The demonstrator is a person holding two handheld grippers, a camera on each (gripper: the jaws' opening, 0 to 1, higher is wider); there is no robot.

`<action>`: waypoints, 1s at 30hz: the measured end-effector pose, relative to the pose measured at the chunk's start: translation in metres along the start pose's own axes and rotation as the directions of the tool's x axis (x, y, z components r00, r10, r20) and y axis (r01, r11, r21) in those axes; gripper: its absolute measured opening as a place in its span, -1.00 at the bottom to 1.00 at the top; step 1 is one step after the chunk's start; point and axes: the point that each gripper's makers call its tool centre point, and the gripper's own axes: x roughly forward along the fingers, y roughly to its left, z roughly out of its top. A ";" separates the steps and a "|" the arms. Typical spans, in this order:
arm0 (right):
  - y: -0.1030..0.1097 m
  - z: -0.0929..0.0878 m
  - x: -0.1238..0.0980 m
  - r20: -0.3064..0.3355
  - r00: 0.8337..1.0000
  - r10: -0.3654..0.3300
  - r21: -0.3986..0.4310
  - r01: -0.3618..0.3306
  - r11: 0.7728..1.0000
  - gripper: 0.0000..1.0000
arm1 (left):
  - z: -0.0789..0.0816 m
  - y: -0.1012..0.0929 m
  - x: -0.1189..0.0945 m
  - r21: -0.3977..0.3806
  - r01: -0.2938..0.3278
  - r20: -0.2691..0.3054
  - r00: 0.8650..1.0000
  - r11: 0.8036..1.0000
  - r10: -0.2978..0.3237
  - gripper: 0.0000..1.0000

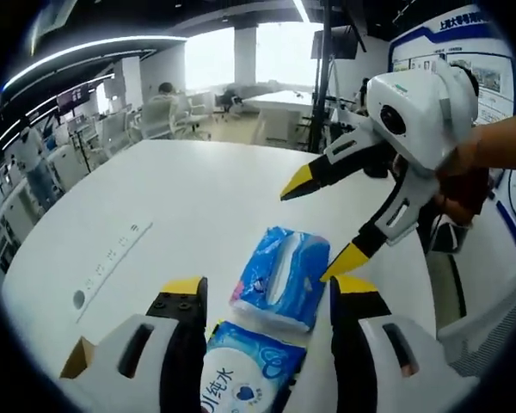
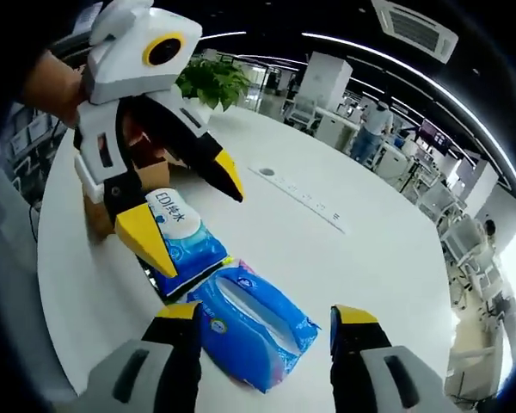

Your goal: Operate the shoe box by opening the lid, removing the specified soft item, and placing it in the target area until the item is outside and the box remains undamaged.

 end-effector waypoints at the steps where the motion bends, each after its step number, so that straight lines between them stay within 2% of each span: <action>1: 0.000 0.000 -0.002 0.002 1.000 -0.004 0.012 0.004 1.000 0.25 | 0.001 0.000 -0.003 -0.001 -0.002 0.007 1.000 1.000 0.002 0.17; 6: 0.000 0.002 -0.009 0.026 1.000 -0.010 0.060 0.008 0.998 0.39 | 0.003 -0.001 -0.015 -0.025 -0.008 0.033 0.999 1.000 0.009 0.27; 16: 0.016 0.012 -0.019 0.069 0.998 0.010 0.082 -0.015 0.997 0.57 | 0.012 -0.011 -0.038 -0.053 -0.014 0.095 0.995 0.999 0.019 0.43; 22: 0.024 0.017 -0.022 0.082 0.997 0.016 0.079 -0.023 0.997 0.65 | 0.009 -0.013 -0.053 -0.062 -0.025 0.110 0.993 0.998 0.032 0.53; 30: 0.035 0.029 -0.025 0.107 0.994 0.031 0.077 -0.040 0.996 0.69 | -0.003 -0.007 -0.081 -0.092 -0.053 0.124 0.990 0.994 0.064 0.63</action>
